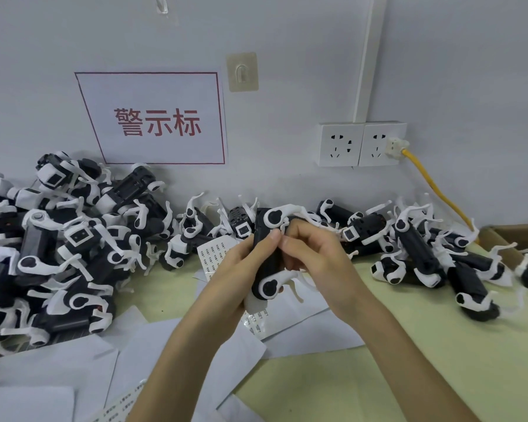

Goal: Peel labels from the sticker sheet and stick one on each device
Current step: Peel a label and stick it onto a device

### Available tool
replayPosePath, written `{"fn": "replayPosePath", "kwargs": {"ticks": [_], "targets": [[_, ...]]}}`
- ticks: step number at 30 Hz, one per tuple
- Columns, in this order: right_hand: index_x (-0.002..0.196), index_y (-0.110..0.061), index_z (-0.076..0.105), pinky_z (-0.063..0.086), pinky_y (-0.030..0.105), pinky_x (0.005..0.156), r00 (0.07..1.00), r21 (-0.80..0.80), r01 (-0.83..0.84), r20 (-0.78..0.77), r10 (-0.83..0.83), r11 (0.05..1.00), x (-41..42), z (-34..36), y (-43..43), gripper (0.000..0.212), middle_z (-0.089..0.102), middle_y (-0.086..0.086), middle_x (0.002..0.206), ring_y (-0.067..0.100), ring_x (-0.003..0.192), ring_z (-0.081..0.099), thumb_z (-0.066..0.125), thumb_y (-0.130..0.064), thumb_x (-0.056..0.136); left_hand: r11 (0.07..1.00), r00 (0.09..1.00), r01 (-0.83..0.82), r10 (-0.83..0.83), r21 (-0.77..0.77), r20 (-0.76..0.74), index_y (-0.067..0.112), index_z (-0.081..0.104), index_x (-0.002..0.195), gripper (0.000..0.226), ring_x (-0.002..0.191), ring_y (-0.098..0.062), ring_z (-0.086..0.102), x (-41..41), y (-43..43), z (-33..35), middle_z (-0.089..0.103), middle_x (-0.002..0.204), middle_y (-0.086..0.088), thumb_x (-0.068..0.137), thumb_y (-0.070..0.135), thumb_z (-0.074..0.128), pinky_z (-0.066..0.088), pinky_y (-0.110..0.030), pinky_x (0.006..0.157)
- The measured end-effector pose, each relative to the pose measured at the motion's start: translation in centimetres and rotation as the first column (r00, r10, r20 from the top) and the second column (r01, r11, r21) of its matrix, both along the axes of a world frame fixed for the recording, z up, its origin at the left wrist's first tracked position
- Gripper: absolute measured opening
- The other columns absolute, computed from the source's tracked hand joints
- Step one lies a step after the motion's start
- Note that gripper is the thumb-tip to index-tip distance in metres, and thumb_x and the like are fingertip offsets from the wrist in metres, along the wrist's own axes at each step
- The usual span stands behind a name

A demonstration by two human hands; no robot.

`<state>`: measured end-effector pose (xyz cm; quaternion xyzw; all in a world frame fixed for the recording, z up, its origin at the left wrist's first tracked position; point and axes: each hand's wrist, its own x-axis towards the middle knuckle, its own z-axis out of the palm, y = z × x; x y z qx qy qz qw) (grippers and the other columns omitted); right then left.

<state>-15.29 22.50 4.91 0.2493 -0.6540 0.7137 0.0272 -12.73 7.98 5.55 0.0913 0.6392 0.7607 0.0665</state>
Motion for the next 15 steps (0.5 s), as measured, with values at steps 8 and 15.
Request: {"fn": "replayPosePath", "kwargs": {"ticks": [8, 15], "targets": [[0.058, -0.021, 0.046, 0.033, 0.016, 0.048, 0.991, -0.005, 0.131, 0.036, -0.131, 0.991, 0.2, 0.0, -0.7, 0.043, 0.038, -0.006, 0.055, 0.007, 0.052, 0.034, 0.058, -0.005, 0.096, 0.979, 0.98, -0.197, 0.197, -0.058, 0.009, 0.01, 0.068, 0.107, 0.053, 0.109, -0.043, 0.066, 0.2, 1.4, 0.0, 0.069, 0.108, -0.026, 0.08, 0.055, 0.067, 0.046, -0.065, 0.105], [0.052, -0.026, 0.044, 0.032, 0.022, 0.05, 0.99, 0.084, 0.135, 0.026, -0.137, 0.987, 0.1, -0.3, -1.1, 0.029, 0.037, -0.007, 0.053, 0.011, 0.052, 0.033, 0.055, -0.019, 0.077, 0.966, 0.968, -0.238, 0.244, -0.103, 0.05, 0.002, 0.066, 0.099, 0.038, 0.081, -0.037, 0.069, 0.5, 1.9, 0.2, 0.069, 0.09, -0.028, 0.093, 0.038, 0.055, 0.056, -0.056, 0.086]]}}
